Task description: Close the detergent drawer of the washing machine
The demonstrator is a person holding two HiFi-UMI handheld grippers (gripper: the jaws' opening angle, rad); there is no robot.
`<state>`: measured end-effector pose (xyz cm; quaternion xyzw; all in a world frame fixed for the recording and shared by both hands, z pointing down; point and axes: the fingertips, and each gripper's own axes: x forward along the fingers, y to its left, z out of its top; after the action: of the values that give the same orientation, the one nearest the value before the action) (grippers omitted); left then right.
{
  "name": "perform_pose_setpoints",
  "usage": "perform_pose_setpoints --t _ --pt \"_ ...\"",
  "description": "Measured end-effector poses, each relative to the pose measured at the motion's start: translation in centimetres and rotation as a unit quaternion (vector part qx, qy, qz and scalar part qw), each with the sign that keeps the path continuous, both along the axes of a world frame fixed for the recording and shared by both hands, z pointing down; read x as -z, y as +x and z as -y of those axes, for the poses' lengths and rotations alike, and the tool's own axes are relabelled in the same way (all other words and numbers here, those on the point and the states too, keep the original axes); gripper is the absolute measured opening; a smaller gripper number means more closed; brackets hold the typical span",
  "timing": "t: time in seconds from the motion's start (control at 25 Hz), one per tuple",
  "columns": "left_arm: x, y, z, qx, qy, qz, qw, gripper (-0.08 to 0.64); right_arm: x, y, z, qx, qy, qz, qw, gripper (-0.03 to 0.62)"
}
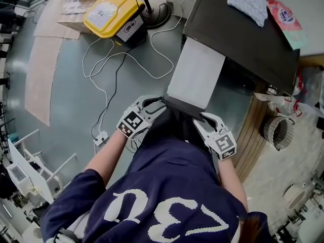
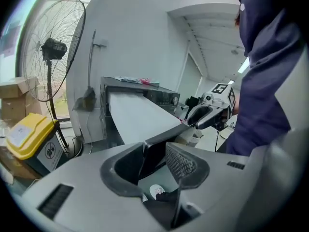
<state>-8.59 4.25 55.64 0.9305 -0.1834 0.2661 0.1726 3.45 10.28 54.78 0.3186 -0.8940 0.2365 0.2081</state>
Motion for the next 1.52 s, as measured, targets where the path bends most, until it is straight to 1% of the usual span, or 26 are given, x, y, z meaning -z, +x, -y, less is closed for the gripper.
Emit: perform_pose_setpoints --t 0.04,0.12,0.24,0.36,0.64,0.92,1.52 --pt "0.0 0.1 0.0 -0.002 -0.002 -0.003 1.0 0.158 0.1 -0.1 -0.1 0.001 0.0 0.0 1.0 0.119" --pt "0.1 0.1 0.1 -0.005 -0.005 -0.003 1.0 0.152 0.2 -0.1 -0.1 0.001 0.001 0.003 1.0 0.101" --pt "0.2 0.2 0.1 -0.007 -0.004 0.001 1.0 0.147 0.3 -0.1 -0.1 0.001 0.0 0.008 1.0 0.092" --pt "0.7 0.1 0.2 -0.005 -0.003 -0.005 1.0 0.146 0.9 -0.1 0.0 -0.001 0.003 0.015 1.0 0.089" --pt "1.6 0.1 0.8 0.004 0.001 -0.013 0.9999 0.144 2.3 0.0 0.6 -0.008 0.017 0.031 0.999 0.087" --pt "2.1 0.4 2.1 0.006 0.009 -0.005 0.9999 0.144 2.7 0.2 1.8 -0.025 0.024 0.025 0.999 0.089" --pt "2.6 1.9 6.0 0.021 0.025 -0.01 0.9994 0.144 3.1 1.9 5.8 -0.062 0.04 0.013 0.997 0.103"
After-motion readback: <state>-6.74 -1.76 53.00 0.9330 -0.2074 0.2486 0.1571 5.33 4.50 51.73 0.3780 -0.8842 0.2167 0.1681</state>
